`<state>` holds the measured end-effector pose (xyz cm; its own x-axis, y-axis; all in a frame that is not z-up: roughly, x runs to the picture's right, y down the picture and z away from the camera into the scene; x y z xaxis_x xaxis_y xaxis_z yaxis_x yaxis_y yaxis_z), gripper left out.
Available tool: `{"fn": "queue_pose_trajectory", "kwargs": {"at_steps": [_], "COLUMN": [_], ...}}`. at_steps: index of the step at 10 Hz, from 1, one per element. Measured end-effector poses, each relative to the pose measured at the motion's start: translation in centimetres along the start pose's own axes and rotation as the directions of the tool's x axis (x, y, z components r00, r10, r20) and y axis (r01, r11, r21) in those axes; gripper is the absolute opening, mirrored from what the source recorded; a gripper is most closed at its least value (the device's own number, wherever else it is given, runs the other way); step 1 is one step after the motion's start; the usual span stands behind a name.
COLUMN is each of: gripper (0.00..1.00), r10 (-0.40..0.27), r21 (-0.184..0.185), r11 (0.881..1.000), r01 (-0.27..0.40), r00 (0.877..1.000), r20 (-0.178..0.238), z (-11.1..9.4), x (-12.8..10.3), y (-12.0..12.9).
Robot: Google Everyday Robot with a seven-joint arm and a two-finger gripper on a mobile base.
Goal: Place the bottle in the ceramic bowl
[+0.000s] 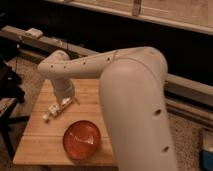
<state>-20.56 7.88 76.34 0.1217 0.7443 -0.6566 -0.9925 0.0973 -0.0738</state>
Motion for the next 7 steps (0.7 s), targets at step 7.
{"fn": "queue_pose_trajectory", "kwargs": {"at_steps": [7], "gripper": [0.65], "r10": [0.135], "r21": [-0.011], "r11": [0.991], "r01": [-0.135], "r00": [0.989], "r20": [0.056], "z": [4.3], "x": [-5.8], "y": [4.5]}}
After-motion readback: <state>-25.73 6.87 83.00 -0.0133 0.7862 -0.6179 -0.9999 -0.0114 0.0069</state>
